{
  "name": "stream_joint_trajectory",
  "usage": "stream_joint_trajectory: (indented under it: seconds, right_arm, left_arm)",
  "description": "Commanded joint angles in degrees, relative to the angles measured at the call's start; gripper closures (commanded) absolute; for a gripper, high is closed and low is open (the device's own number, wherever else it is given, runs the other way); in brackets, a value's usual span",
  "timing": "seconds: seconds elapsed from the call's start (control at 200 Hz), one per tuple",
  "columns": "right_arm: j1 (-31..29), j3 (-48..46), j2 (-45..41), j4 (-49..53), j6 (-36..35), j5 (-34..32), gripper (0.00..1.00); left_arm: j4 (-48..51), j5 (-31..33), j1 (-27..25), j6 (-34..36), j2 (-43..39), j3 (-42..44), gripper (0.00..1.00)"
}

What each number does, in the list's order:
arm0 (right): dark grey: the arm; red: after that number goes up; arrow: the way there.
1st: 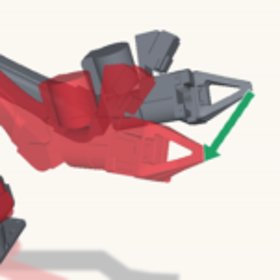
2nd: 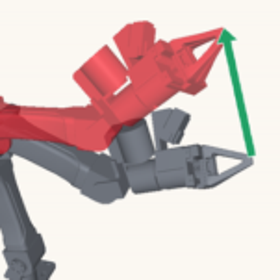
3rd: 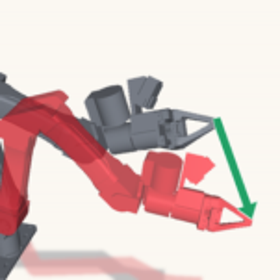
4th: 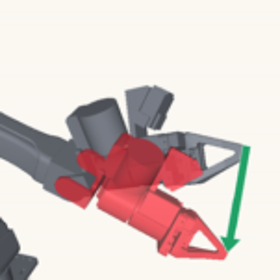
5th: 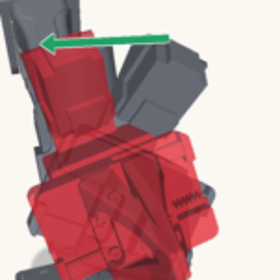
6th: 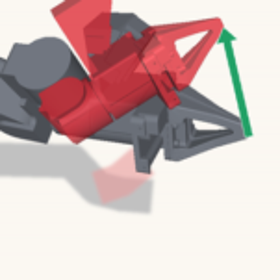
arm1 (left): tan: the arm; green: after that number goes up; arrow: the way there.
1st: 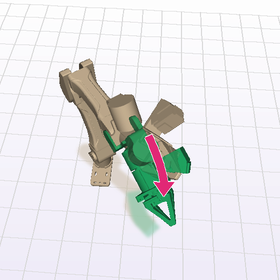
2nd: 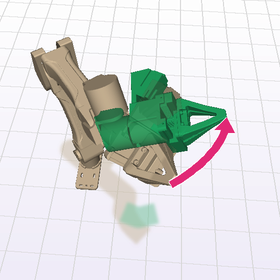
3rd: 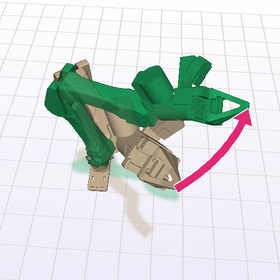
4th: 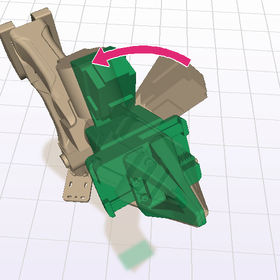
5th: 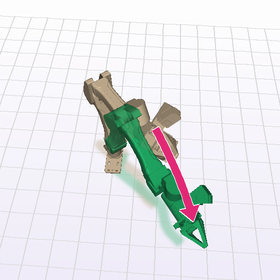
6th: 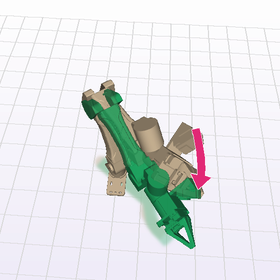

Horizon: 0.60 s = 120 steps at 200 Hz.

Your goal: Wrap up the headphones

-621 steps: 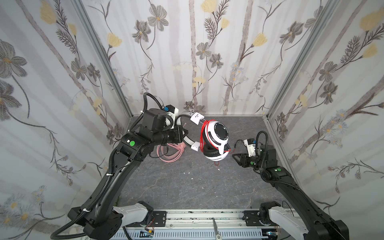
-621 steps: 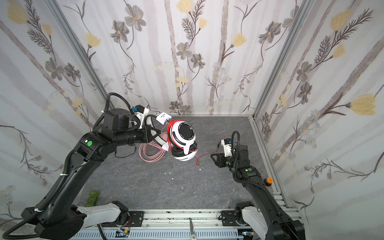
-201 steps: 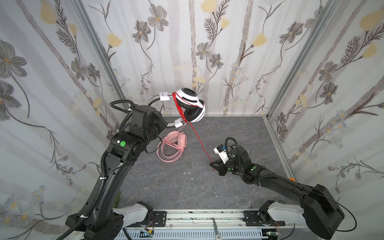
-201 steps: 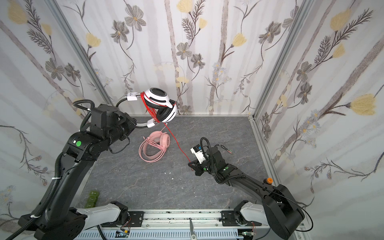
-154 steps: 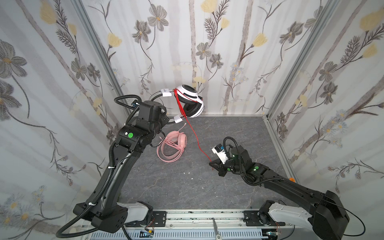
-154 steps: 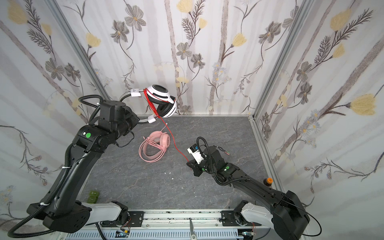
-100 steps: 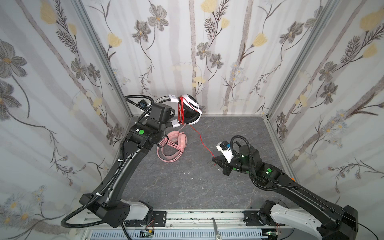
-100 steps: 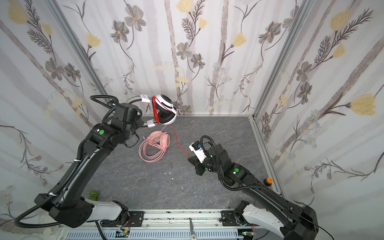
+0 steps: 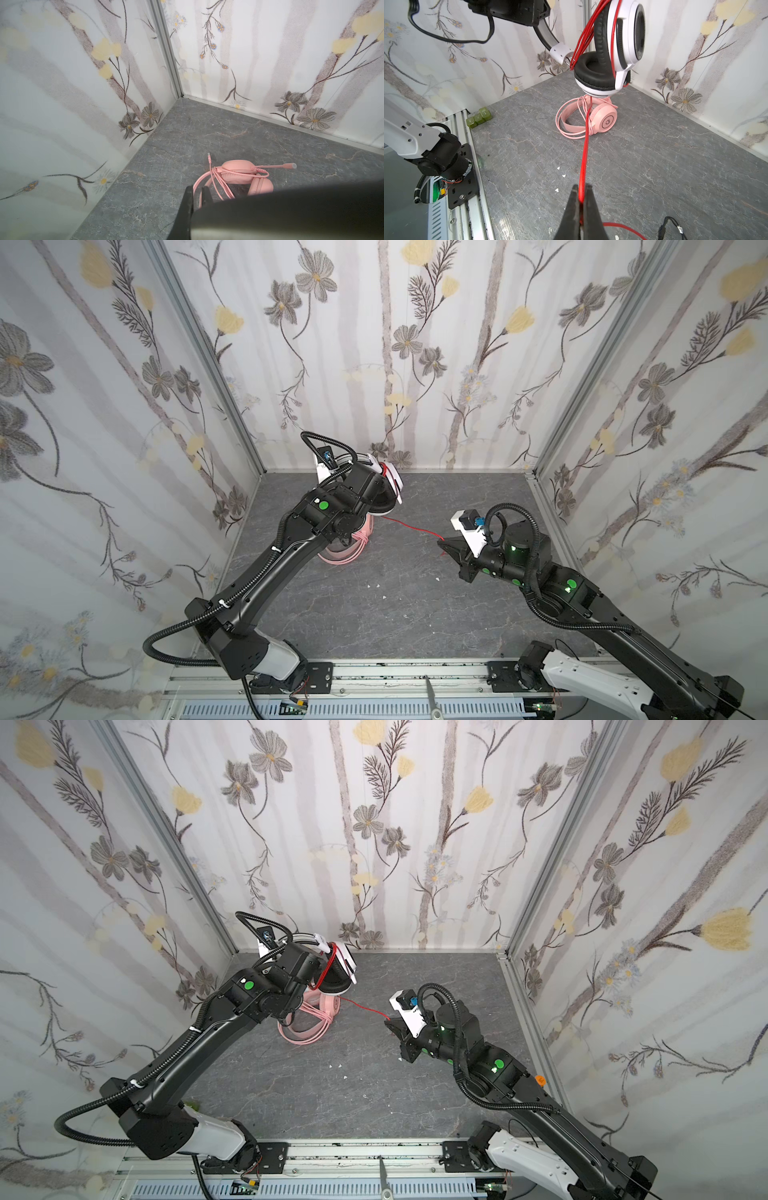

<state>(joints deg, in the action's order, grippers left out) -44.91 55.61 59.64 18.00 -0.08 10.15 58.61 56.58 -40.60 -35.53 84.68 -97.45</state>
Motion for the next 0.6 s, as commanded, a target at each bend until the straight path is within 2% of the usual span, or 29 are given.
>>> stream_joint_trajectory:
  seconds: [0.0,0.25,0.465,0.595]
  right_arm:
    - [-0.80,0.69,0.35,-0.68,-0.54,1.44,1.00]
    - [-7.46,0.72,2.54,-1.52,-0.80,1.94,1.00]
    - [-11.11,2.59,4.50,-1.31,-1.14,2.09,1.00]
    - [-12.61,4.32,4.88,-0.33,-1.80,0.48,1.00]
  left_arm:
    - [-0.46,4.73,-0.18,-1.86,0.71,-1.85,1.00]
    - [2.66,-0.96,-0.18,-7.86,3.76,-7.99,1.00]
    - [4.10,-2.86,-0.27,-9.82,7.17,-12.68,1.00]
    - [6.02,-1.74,-0.44,-9.99,9.82,-14.97,1.00]
